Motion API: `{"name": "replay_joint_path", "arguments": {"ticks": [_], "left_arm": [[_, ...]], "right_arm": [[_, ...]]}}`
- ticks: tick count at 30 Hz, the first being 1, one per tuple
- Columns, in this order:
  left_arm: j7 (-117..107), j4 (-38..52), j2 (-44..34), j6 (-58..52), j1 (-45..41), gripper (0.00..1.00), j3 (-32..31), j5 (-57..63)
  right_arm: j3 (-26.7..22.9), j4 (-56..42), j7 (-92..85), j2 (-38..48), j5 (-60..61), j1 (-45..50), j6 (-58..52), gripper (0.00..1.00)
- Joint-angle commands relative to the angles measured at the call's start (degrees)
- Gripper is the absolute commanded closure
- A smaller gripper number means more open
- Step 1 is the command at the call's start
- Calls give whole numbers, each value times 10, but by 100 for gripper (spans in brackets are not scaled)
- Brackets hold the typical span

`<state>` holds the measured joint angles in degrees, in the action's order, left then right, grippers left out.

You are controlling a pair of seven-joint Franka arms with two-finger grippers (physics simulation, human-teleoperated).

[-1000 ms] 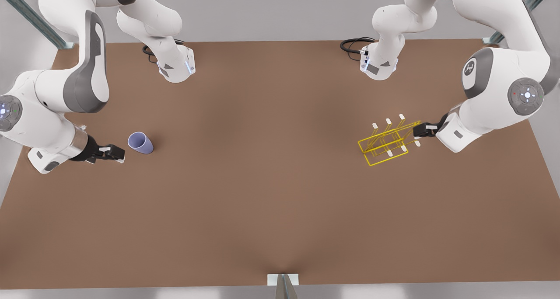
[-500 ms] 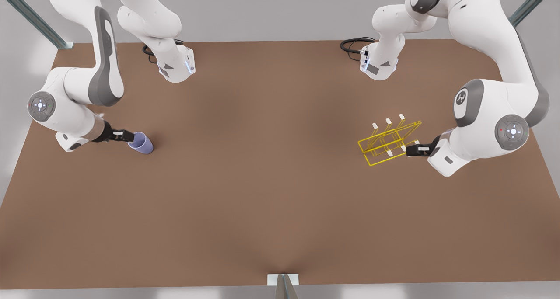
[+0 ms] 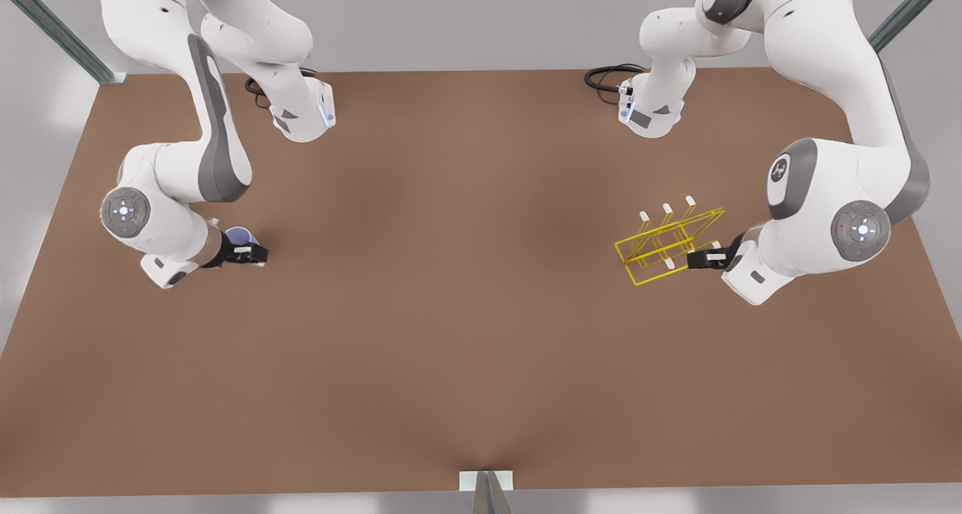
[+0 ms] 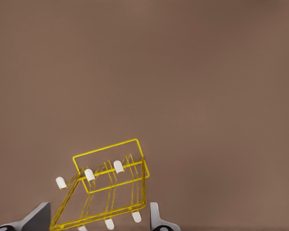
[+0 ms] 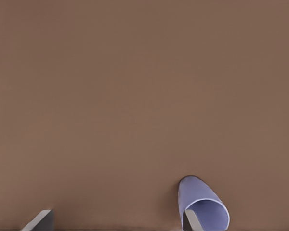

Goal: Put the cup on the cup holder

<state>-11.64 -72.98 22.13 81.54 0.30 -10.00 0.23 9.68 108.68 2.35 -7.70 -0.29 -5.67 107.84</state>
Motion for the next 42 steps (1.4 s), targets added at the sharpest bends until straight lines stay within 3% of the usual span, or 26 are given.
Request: {"name": "replay_joint_path", "arguments": {"ticks": [1,4,7,13,19,30,42], "left_arm": [[-25,0,-1,-3,0,0,0,0],[-25,0,-1,-7,-3,0,0,0],[-25,0,-1,-8,-2,0,0,0],[-34,0,-1,-9,-7,0,0,0],[-34,-1,-1,-10,-8,0,0,0],[-33,-3,-1,-15,-11,0,0,0],[-33,-5,-1,-19,-21,0,0,-1]], "right_arm": [[-14,-2,14,-10,-1,12,-24,0],[-10,-52,15,-40,-1,3,-69,0],[-10,-43,30,-49,-1,9,-6,0],[-5,27,30,-41,-1,7,83,0],[66,145,110,-32,-15,10,195,0],[66,115,113,-12,-59,-29,130,0],[68,198,72,1,-60,-70,214,0]]}}
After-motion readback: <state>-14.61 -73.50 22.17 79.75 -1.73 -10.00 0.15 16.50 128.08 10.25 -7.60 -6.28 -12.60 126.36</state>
